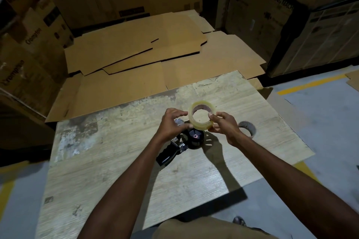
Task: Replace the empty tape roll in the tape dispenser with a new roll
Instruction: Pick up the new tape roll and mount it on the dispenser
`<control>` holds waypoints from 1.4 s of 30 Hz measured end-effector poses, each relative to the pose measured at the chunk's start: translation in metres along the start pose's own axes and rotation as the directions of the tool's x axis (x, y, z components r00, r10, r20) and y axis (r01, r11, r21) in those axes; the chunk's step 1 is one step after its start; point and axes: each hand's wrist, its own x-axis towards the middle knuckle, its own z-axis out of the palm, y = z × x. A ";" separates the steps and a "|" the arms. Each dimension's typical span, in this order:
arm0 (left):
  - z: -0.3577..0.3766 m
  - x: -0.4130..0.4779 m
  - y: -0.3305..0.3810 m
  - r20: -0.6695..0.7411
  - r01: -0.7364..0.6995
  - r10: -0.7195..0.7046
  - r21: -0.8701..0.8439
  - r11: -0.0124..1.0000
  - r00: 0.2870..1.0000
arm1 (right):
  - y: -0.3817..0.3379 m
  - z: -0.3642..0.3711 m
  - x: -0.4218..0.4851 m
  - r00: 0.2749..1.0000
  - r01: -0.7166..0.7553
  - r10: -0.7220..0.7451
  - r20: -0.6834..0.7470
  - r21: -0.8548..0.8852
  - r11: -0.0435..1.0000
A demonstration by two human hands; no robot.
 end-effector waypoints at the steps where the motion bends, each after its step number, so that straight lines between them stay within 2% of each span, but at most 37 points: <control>1: 0.000 -0.001 0.000 -0.012 -0.013 0.014 0.009 1.000 1.000 | -0.001 0.000 0.000 1.000 0.003 -0.003 0.004 -0.010 1.000; 5: 0.001 0.002 0.001 -0.099 -0.076 0.080 0.048 0.996 0.992 | -0.005 -0.001 -0.002 0.999 0.002 -0.001 0.037 -0.029 1.000; 12: -0.005 0.007 0.001 -0.102 -0.230 0.246 0.148 0.962 0.964 | -0.009 -0.010 -0.001 0.999 0.036 -0.031 0.044 -0.120 0.992; 21: 0.002 0.003 -0.002 -0.072 -0.284 0.305 0.212 0.935 0.950 | -0.009 -0.014 0.001 0.997 0.055 -0.040 0.071 -0.225 0.973; 26: 0.003 -0.006 -0.002 -0.053 -0.314 0.326 0.166 0.935 0.944 | -0.011 -0.014 0.003 0.997 0.001 0.011 0.081 -0.157 0.988; 33: 0.005 -0.010 0.001 -0.102 -0.358 0.377 0.164 0.919 0.921 | -0.008 -0.019 0.002 0.983 -0.084 0.096 0.154 -0.088 0.993; 38: 0.010 -0.013 -0.004 -0.121 -0.310 0.328 0.149 0.939 0.937 | -0.006 -0.020 0.001 0.978 -0.073 0.091 0.188 -0.098 0.993; 42: 0.014 -0.016 -0.003 -0.124 -0.320 0.346 0.190 0.928 0.930 | -0.004 -0.017 0.000 0.982 -0.045 0.076 0.174 -0.180 0.983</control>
